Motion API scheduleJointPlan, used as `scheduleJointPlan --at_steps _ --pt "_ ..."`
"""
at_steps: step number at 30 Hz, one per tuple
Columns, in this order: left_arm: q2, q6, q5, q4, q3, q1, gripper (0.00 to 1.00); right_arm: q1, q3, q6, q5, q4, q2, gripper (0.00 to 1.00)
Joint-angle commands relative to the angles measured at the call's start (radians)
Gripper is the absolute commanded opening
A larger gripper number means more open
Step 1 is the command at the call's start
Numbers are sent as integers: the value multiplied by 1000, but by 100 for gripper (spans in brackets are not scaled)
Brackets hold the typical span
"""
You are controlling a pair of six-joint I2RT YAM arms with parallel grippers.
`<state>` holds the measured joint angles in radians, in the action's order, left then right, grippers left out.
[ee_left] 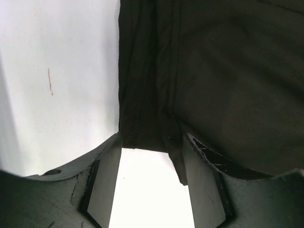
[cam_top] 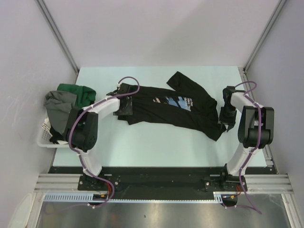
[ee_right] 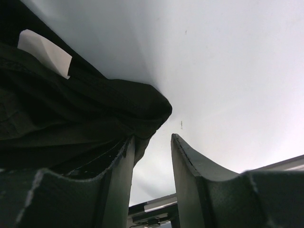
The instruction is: Fold and stack the t-shirts
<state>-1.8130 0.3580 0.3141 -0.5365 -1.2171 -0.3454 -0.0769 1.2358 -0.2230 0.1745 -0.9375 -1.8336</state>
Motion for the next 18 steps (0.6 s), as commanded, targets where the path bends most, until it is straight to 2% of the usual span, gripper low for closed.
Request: scheduleJointPlan --at_steps 1,18 --pt "-19 -5 51 -37 -58 13 59 -14 34 14 2 -14 -1 42" --pt "-91 15 3 -54 -68 25 58 -27 47 25 -4 -14 -3 42"
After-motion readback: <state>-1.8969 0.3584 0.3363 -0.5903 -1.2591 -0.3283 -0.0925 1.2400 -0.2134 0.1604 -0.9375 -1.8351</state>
